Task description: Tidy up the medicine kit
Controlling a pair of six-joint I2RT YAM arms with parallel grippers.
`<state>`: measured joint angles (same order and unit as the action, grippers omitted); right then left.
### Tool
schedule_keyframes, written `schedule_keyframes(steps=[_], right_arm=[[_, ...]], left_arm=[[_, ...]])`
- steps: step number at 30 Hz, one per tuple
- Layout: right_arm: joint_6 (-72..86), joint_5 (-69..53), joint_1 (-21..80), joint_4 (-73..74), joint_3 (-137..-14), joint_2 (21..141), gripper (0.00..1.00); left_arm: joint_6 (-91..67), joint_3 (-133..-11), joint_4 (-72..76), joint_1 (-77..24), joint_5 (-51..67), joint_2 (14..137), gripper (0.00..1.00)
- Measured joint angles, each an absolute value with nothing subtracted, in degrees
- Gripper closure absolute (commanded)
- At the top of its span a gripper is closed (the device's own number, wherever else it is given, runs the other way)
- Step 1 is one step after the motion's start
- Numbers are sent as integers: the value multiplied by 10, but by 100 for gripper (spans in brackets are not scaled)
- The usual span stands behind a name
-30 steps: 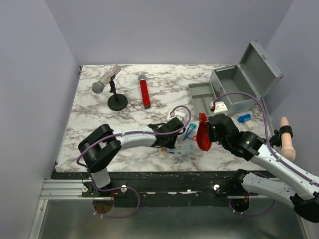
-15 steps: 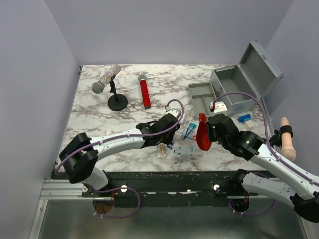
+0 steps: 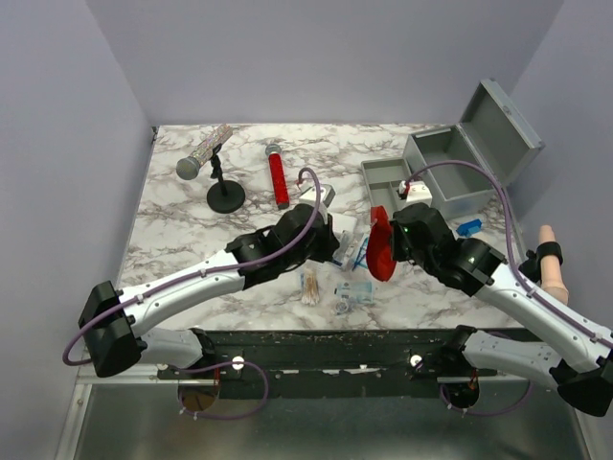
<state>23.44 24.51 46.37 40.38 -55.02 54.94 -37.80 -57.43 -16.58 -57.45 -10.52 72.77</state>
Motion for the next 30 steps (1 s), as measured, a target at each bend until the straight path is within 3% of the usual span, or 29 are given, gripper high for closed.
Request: schedule_keyframes(steps=[10, 30], right_arm=[[283, 244, 464, 428, -600, 601, 99], [358, 132, 443, 433, -656, 635, 99]], left_arm=[[-426, -616, -124, -575, -105, 729, 100], [-424, -548, 72, -588, -114, 703, 100]])
